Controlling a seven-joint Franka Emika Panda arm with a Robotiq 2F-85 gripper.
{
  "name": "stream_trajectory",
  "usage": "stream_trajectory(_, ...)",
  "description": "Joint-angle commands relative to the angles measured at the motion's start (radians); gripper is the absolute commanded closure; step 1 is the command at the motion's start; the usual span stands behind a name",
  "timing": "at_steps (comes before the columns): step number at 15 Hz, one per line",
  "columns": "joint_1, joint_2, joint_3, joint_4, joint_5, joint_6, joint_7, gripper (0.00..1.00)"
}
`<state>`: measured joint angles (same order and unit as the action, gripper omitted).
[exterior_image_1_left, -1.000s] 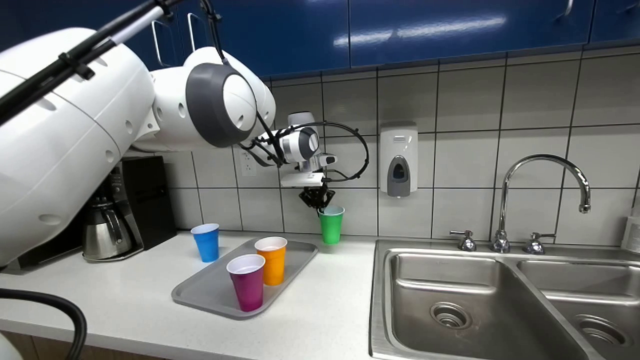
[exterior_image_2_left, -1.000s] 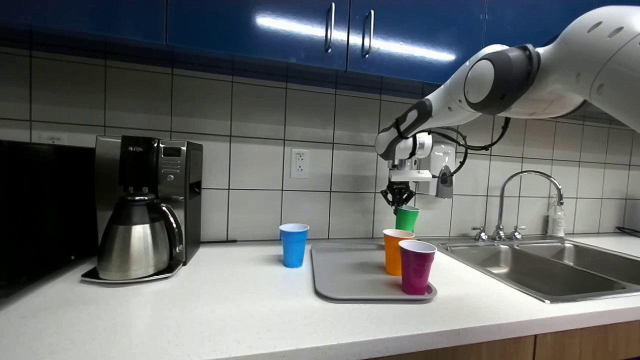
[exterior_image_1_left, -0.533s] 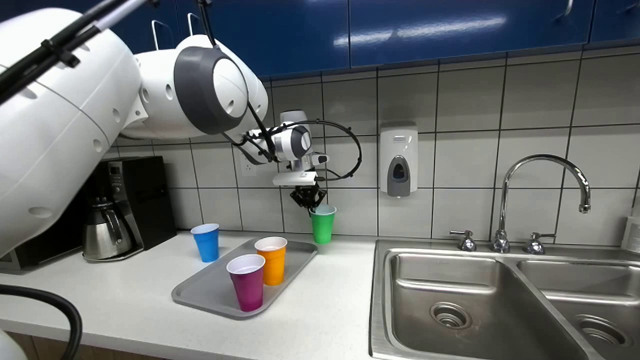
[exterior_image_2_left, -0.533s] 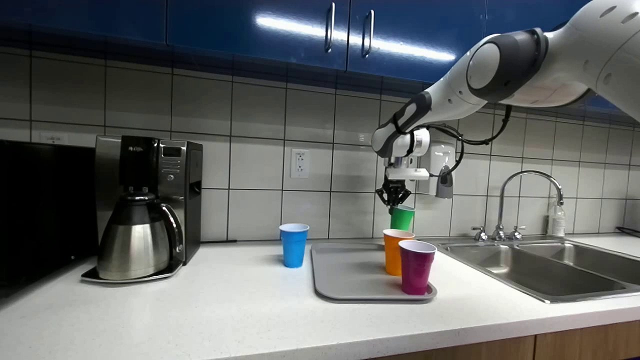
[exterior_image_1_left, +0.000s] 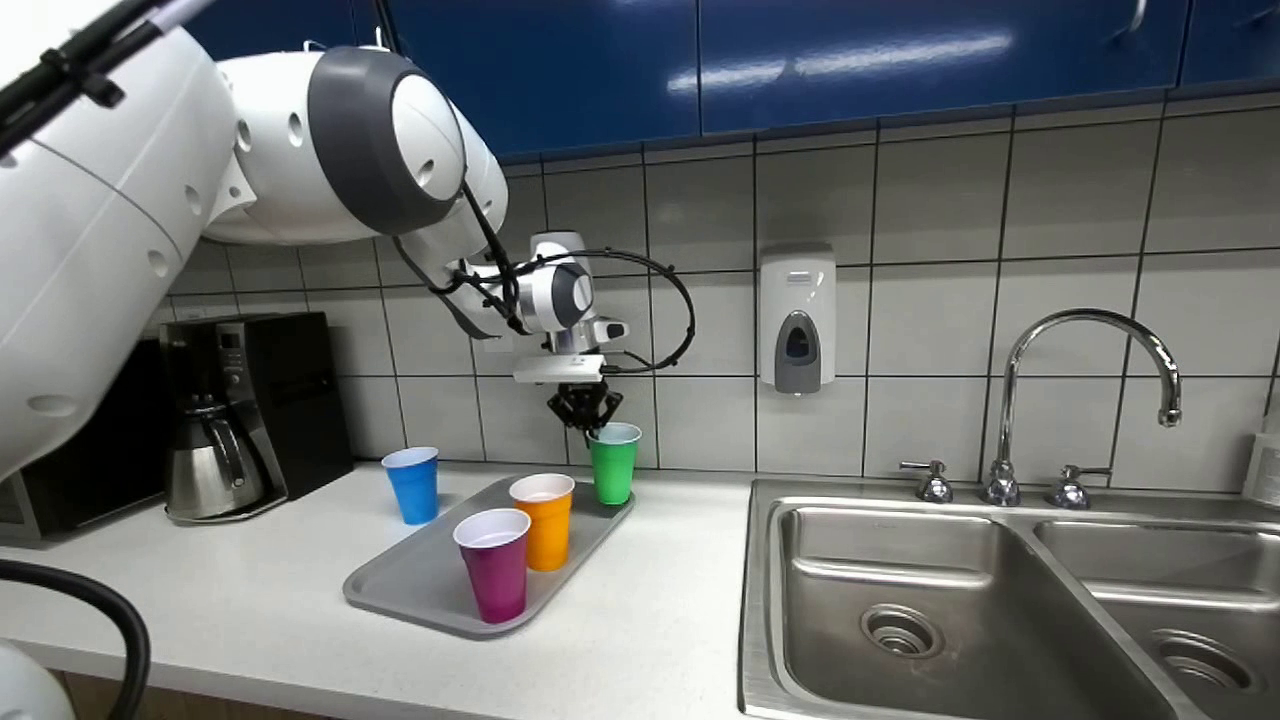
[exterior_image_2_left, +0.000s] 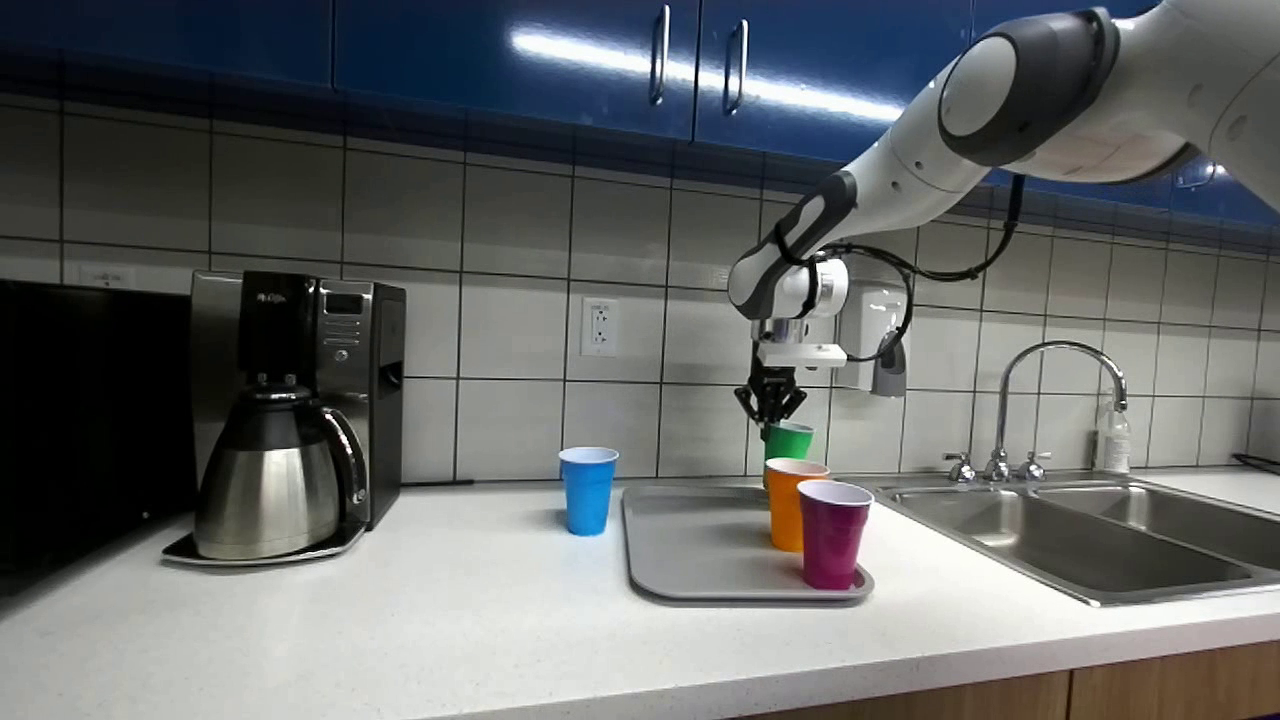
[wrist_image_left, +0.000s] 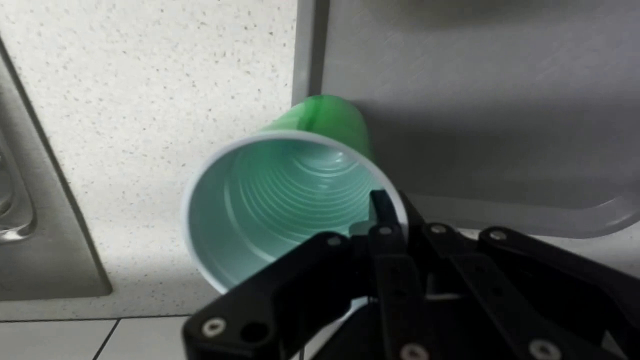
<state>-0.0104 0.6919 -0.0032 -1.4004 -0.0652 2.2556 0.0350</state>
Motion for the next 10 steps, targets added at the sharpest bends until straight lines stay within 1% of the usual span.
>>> stream_trajectory(1,0.009,-0.087,0.011,-0.132,0.009,0.039,-0.038,0.99)
stream_trajectory(5,0.021,-0.12,0.015,-0.195,0.007,0.056,-0.049,0.99)
stream_trajectory(10,0.031,-0.143,0.013,-0.247,0.001,0.08,-0.049,0.99)
